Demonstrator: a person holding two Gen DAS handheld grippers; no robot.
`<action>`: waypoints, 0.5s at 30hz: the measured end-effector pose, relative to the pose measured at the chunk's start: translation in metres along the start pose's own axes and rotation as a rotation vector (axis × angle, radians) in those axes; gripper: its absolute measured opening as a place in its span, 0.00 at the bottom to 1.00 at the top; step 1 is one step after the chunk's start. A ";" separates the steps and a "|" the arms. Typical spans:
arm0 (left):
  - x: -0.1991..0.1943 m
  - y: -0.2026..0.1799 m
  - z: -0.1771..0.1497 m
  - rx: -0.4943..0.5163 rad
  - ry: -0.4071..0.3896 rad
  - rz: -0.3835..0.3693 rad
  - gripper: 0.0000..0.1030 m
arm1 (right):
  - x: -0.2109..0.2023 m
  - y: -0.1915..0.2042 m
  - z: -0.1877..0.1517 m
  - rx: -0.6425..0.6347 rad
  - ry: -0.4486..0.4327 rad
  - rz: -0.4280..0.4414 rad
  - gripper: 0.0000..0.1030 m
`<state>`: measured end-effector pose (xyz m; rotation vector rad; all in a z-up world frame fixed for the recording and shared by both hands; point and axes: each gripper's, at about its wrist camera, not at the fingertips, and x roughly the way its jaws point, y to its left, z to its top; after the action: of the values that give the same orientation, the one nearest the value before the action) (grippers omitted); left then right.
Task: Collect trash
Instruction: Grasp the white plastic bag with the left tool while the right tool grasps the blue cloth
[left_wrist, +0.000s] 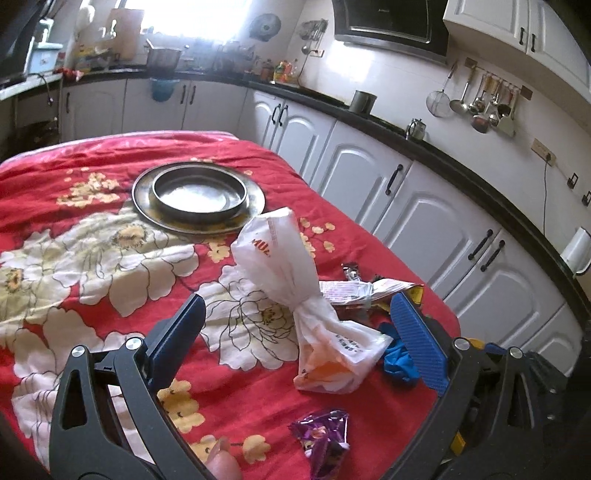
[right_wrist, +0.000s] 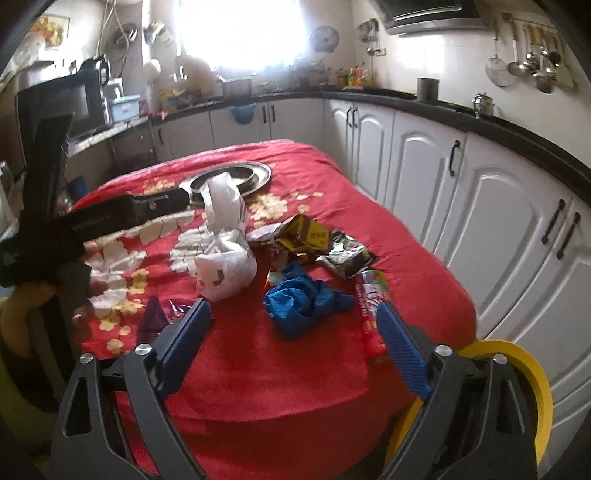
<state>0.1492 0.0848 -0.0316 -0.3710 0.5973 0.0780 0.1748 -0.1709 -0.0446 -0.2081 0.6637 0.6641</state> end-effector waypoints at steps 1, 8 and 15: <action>0.003 0.001 0.000 0.002 0.013 -0.002 0.89 | 0.006 0.000 0.000 -0.006 0.013 0.003 0.80; 0.032 0.014 0.001 -0.062 0.144 -0.076 0.89 | 0.041 0.003 0.002 -0.030 0.077 0.029 0.77; 0.055 0.018 0.006 -0.106 0.224 -0.132 0.89 | 0.069 -0.001 0.000 -0.009 0.139 0.059 0.64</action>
<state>0.1947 0.1017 -0.0633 -0.5256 0.7900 -0.0593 0.2160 -0.1372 -0.0883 -0.2453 0.8023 0.7139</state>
